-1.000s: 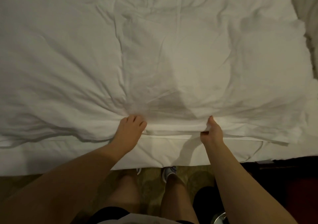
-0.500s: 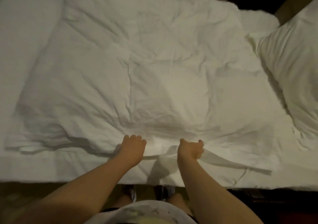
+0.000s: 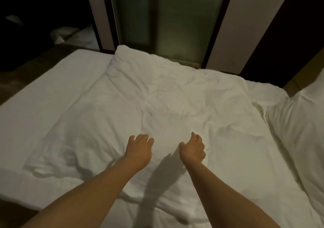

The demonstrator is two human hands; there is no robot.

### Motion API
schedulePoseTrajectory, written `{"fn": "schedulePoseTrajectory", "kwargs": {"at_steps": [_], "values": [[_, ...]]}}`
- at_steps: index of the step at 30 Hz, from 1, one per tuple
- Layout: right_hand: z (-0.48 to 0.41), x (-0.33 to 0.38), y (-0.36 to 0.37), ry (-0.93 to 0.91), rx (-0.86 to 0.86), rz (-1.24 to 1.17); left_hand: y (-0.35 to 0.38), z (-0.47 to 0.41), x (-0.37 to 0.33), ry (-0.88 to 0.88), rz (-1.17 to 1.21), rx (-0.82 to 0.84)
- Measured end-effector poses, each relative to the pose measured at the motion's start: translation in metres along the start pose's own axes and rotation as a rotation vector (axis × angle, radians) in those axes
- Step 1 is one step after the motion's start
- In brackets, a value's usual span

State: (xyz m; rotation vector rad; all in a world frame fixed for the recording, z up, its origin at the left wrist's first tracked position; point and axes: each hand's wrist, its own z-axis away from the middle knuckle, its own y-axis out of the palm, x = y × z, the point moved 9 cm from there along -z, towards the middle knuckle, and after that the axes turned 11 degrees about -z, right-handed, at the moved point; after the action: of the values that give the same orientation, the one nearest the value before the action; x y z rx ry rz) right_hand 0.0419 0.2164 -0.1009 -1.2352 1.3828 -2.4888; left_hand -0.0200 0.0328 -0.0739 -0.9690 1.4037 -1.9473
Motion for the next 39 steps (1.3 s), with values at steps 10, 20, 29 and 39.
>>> {"fn": "schedulePoseTrajectory", "kwargs": {"at_steps": [10, 20, 29, 39], "values": [[-0.132, 0.066, 0.049, -0.187, 0.011, 0.146, 0.007, -0.164, 0.006, -0.032, 0.092, -0.043], [-0.182, -0.032, 0.197, -0.317, 0.088, 0.459, 0.19, -0.215, -0.01, 0.111, 0.086, -0.124], [-0.177, -0.036, 0.166, -0.157, 0.245, 0.602, 0.206, -0.169, 0.16, -0.262, 0.023, 0.093], [-0.021, 0.003, 0.197, -0.206, 0.444, 0.505, 0.203, 0.017, 0.128, -0.455, 0.182, 0.434]]}}
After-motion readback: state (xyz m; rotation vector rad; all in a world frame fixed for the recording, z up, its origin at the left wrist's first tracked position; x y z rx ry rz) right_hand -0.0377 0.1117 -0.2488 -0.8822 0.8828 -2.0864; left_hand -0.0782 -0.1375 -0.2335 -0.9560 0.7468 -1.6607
